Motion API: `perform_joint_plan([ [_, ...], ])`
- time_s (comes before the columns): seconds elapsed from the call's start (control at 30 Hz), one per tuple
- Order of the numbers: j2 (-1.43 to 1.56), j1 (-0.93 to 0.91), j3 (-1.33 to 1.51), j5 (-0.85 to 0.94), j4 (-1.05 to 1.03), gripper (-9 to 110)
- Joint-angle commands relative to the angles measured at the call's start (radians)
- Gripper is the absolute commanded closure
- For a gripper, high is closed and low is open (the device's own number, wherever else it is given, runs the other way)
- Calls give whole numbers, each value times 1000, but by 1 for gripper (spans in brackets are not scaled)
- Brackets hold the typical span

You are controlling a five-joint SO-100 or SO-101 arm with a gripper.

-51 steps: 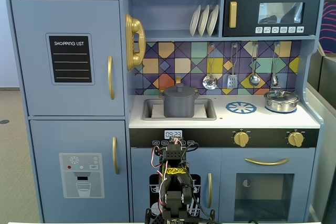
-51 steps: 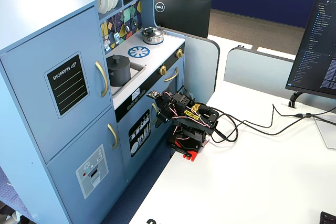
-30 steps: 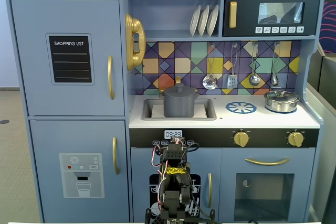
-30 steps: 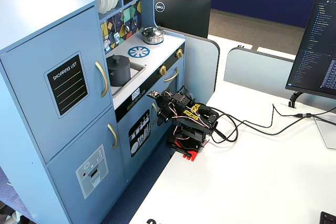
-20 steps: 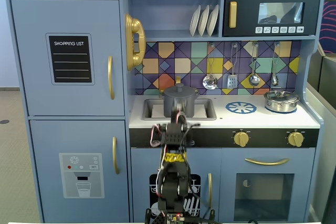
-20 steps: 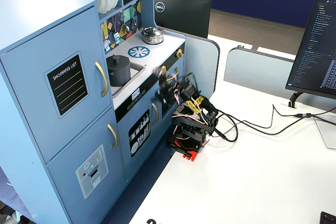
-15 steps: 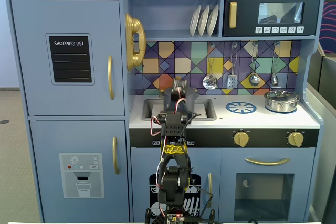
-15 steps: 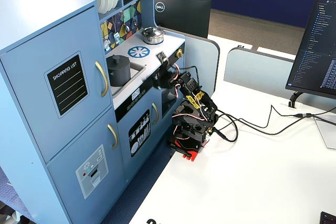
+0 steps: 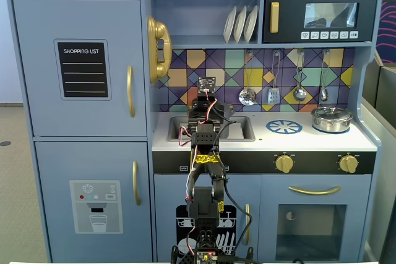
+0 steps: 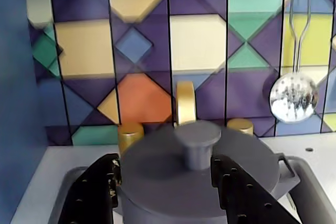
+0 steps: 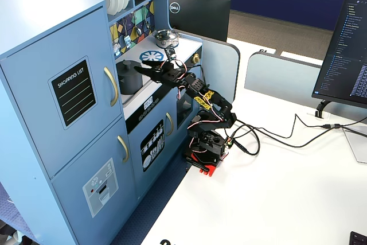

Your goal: Take off the lid from the gray recipient and place it on the counter

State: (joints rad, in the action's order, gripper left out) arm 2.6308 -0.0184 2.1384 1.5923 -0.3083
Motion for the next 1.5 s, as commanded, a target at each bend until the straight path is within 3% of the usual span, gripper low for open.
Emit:
perform_joint_plan([
  [0.0, -55, 5, -51, 14, 74, 87],
  [1.1, -492, -38, -206, 2, 281, 87],
  [1.3, -534, -35, -222, -2, 310, 90],
  [1.47, -541, -28, -229, -8, 333, 102],
])
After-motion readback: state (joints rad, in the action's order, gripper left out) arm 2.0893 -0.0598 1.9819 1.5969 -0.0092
